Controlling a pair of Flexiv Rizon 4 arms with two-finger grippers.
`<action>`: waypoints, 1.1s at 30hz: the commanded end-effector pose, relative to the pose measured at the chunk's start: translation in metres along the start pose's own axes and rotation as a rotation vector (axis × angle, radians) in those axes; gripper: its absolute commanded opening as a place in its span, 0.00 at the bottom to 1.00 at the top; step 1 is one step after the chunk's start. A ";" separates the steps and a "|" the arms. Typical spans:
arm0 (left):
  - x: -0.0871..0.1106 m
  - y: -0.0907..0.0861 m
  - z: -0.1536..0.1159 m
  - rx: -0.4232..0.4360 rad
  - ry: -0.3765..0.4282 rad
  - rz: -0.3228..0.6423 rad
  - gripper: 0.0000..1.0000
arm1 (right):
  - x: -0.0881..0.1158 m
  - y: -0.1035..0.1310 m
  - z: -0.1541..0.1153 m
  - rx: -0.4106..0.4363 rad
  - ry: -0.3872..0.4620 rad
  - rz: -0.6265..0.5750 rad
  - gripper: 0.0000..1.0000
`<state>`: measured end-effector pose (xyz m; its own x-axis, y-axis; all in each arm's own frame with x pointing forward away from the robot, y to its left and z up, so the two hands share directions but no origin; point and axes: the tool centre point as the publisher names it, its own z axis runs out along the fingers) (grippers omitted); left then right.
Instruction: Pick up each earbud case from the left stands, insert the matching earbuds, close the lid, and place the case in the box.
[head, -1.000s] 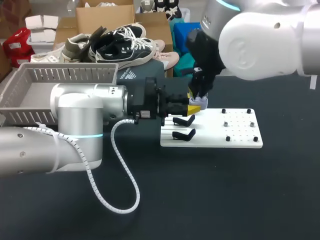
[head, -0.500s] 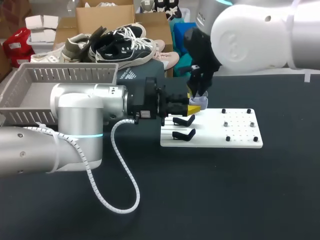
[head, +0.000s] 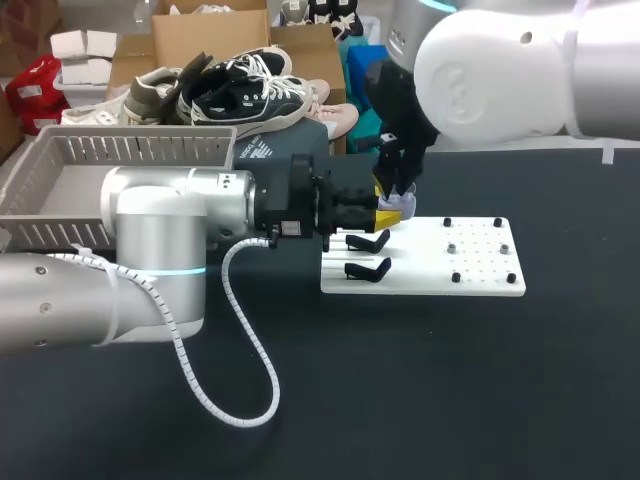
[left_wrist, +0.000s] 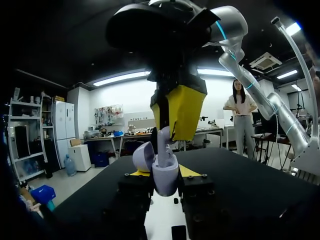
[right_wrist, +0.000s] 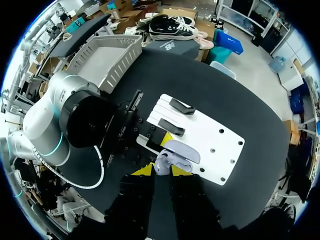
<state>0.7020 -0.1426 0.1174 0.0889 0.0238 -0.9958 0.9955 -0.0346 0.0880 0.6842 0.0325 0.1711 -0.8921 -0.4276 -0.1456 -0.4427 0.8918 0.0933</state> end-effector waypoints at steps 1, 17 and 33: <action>0.001 0.001 0.000 0.002 -0.003 0.001 0.00 | -0.002 0.000 0.001 0.000 0.004 0.001 0.00; 0.001 0.001 0.000 0.002 -0.003 0.001 0.00 | -0.005 -0.003 0.007 -0.008 0.018 0.005 0.00; 0.001 0.001 0.000 0.002 -0.003 0.001 0.00 | -0.007 -0.001 0.005 0.001 0.027 0.001 0.44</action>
<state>0.7027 -0.1424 0.1169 0.0887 0.0236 -0.9958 0.9955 -0.0342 0.0879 0.6921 0.0351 0.1641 -0.8941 -0.4318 -0.1191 -0.4432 0.8913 0.0961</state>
